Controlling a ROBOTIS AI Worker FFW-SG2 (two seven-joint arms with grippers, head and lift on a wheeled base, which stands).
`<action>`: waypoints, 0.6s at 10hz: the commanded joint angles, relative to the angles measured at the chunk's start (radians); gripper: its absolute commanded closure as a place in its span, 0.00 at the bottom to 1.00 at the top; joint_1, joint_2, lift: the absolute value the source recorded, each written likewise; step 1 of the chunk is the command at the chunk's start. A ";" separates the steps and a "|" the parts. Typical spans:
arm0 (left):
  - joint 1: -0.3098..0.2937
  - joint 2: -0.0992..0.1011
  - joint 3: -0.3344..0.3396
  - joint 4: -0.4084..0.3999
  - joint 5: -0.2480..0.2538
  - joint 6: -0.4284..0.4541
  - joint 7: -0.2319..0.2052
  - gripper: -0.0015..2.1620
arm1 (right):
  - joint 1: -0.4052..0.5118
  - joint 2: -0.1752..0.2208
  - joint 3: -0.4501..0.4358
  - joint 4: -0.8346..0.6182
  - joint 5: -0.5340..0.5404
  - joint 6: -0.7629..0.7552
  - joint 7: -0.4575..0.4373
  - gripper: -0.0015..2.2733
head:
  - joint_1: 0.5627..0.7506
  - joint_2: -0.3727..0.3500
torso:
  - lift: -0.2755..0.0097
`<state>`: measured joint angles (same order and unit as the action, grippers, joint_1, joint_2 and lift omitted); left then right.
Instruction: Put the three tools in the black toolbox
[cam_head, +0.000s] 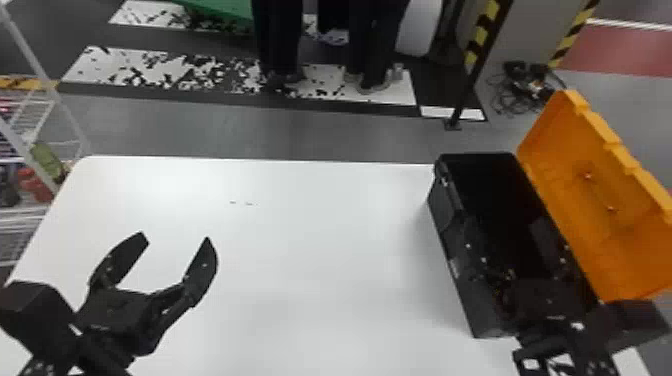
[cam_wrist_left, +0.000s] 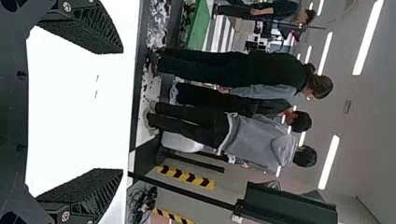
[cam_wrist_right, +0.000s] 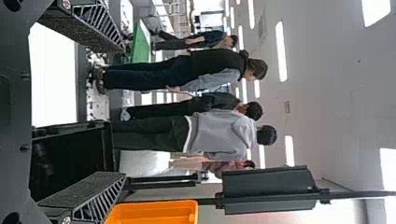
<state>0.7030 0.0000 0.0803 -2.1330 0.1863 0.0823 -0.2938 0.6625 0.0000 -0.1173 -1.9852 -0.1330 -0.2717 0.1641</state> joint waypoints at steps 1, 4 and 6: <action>0.013 -0.003 -0.004 -0.005 0.005 0.000 0.005 0.05 | -0.003 0.001 0.016 -0.001 0.024 0.044 -0.001 0.02 | 0.70 0.39 | 0.77; 0.033 -0.003 -0.008 -0.015 0.005 0.000 0.007 0.05 | 0.005 0.001 0.033 -0.018 0.033 0.075 -0.017 0.02 | 0.70 0.41 | 0.77; 0.039 -0.003 -0.024 -0.021 -0.016 -0.003 0.010 0.05 | 0.014 0.001 0.041 -0.032 0.029 0.081 -0.023 0.03 | 0.70 0.42 | 0.77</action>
<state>0.7413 0.0000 0.0608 -2.1525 0.1794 0.0794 -0.2843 0.6736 0.0000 -0.0780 -2.0130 -0.1031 -0.1911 0.1396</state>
